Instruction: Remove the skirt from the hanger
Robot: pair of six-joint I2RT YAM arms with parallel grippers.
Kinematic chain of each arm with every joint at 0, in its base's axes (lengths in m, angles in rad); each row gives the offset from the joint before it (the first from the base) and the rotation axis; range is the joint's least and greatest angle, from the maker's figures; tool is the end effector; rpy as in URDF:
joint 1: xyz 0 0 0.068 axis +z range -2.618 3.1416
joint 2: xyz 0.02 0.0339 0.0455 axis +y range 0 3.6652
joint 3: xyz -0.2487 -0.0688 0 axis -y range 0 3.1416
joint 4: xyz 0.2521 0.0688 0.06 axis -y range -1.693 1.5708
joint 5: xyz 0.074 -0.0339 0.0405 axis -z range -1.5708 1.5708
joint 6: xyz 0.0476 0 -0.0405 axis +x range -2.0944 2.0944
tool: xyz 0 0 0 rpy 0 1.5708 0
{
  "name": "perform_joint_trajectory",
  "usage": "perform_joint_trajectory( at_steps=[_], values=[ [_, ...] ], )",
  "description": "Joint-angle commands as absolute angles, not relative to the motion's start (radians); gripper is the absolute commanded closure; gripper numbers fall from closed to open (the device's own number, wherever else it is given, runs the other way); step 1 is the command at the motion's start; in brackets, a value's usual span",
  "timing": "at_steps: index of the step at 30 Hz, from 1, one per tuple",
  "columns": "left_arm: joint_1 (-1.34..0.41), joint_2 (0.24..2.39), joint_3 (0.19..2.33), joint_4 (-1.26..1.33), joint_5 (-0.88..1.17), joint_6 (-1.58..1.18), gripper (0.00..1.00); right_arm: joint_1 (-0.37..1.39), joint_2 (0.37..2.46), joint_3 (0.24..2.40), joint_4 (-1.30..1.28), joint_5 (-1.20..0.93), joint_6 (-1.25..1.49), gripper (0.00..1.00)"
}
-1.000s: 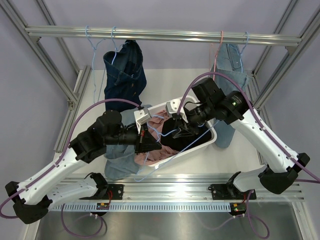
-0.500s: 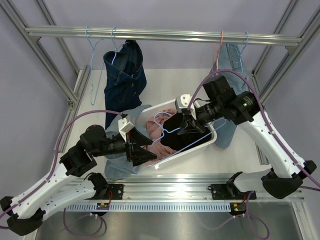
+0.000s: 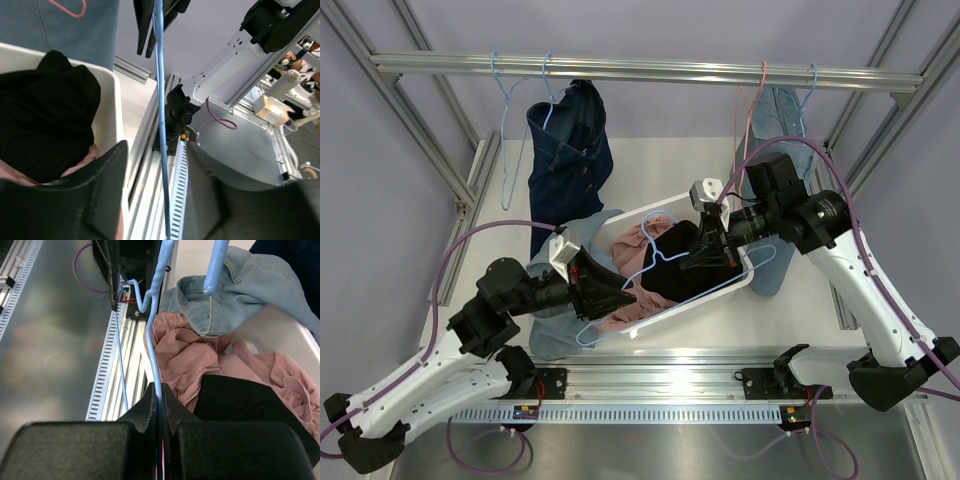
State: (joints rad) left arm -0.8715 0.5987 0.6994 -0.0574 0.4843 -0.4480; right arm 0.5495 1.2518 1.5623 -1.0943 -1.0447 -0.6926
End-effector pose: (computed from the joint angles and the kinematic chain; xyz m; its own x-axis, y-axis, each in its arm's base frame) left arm 0.0959 -0.1485 0.3437 -0.3980 -0.1224 -0.9092 0.8924 0.1782 -0.4146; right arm 0.1772 0.1568 0.4147 0.0376 -0.3530 -0.9349 -0.9882 -0.1520 0.0176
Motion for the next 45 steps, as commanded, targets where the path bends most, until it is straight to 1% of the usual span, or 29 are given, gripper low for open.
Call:
perform_joint_trajectory(
  at_steps=[1, 3, 4, 5, 6, 8, 9, 10, 11, 12, 13, 14, 15, 16, 17, 19, 20, 22, 25, 29, 34, 39, 41, 45],
  values=[
    [-0.873, 0.621, 0.724, 0.044, 0.479, -0.437, 0.62, 0.532, 1.230, 1.557, -1.026, -1.130, -0.643, 1.00],
    [-0.874, 0.633, 0.735, 0.041, 0.488, -0.431, 0.76, 0.529, 1.229, 1.548, -1.012, -1.135, -0.629, 1.00],
    [-0.873, 0.637, 0.739, 0.025, 0.485, -0.428, 0.89, 0.526, 1.227, 1.542, -1.009, -1.141, -0.624, 1.00],
    [-0.873, 0.638, 0.744, 0.014, 0.483, -0.425, 0.97, 0.525, 1.227, 1.542, -1.005, -1.146, -0.620, 1.00],
    [-0.873, 0.640, 0.747, 0.008, 0.477, -0.423, 1.00, 0.523, 1.226, 1.539, -1.003, -1.147, -0.618, 1.00],
    [-0.873, 0.637, 0.752, 0.003, 0.476, -0.419, 1.00, 0.522, 1.223, 1.539, -1.002, -1.149, -0.614, 0.99],
    [-0.874, 0.634, 0.755, -0.020, 0.474, -0.414, 1.00, 0.520, 1.221, 1.536, -0.997, -1.147, -0.611, 0.94],
    [-0.873, 0.624, 0.765, -0.044, 0.466, -0.407, 1.00, 0.519, 1.213, 1.529, -0.994, -1.140, -0.606, 0.87],
    [-0.873, 0.618, 0.776, -0.064, 0.460, -0.400, 1.00, 0.514, 1.212, 1.528, -0.991, -1.135, -0.595, 0.67],
    [-0.873, 0.609, 0.787, -0.089, 0.448, -0.378, 1.00, 0.514, 1.204, 1.528, -0.985, -1.115, -0.589, 0.58],
    [-0.874, 0.589, 0.811, -0.144, 0.424, -0.364, 1.00, 0.509, 1.189, 1.534, -0.988, -1.102, -0.586, 0.52],
    [-0.874, 0.577, 0.824, -0.168, 0.413, -0.350, 1.00, 0.499, 1.184, 1.539, -0.988, -1.089, -0.574, 0.41],
    [-0.873, 0.565, 0.836, -0.193, 0.400, -0.325, 1.00, 0.489, 1.174, 1.545, -0.986, -1.068, -0.569, 0.35],
    [-0.874, 0.539, 0.847, -0.245, 0.379, -0.313, 1.00, 0.480, 1.157, 1.561, -0.991, -1.063, -0.566, 0.31],
    [-0.873, 0.526, 0.873, -0.271, 0.367, -0.292, 1.00, 0.456, 1.148, 1.572, -0.994, -1.062, -0.560, 0.24],
    [-0.873, 0.497, 0.902, -0.357, 0.309, -0.275, 1.00, 0.428, 1.117, 1.594, -0.992, -1.049, -0.543, 0.15],
    [-0.873, 0.489, 0.932, -0.386, 0.284, -0.264, 1.00, 0.401, 1.106, 1.600, -0.989, -1.045, -0.542, 0.08],
    [-0.873, 0.486, 0.971, -0.487, 0.209, -0.252, 1.00, 0.373, 1.076, 1.611, -0.977, -1.017, -0.520, 0.05],
    [-0.873, 0.492, 1.035, -0.566, 0.115, -0.235, 1.00, 0.296, 1.034, 1.603, -0.917, -0.991, -0.462, 0.04],
    [-0.874, 0.561, 1.118, -0.601, 0.020, -0.209, 1.00, 0.207, 0.977, 1.546, -0.827, -0.997, -0.402, 0.04],
    [-0.874, 0.676, 1.235, -0.571, -0.110, -0.181, 1.00, 0.126, 0.853, 1.323, -0.697, -1.029, -0.316, 0.01],
    [-0.874, 0.855, 1.305, -0.496, -0.233, -0.137, 1.00, 0.055, 0.715, 1.056, -0.458, -1.037, -0.175, 0.00],
    [-0.871, 0.912, 1.345, -0.463, -0.259, -0.120, 1.00, 0.035, 0.692, 0.997, -0.392, -1.043, -0.152, 0.01],
    [-0.845, 1.058, 1.434, -0.364, -0.285, -0.100, 1.00, 0.014, 0.664, 0.919, -0.374, -1.026, -0.158, 0.01]
  ],
)
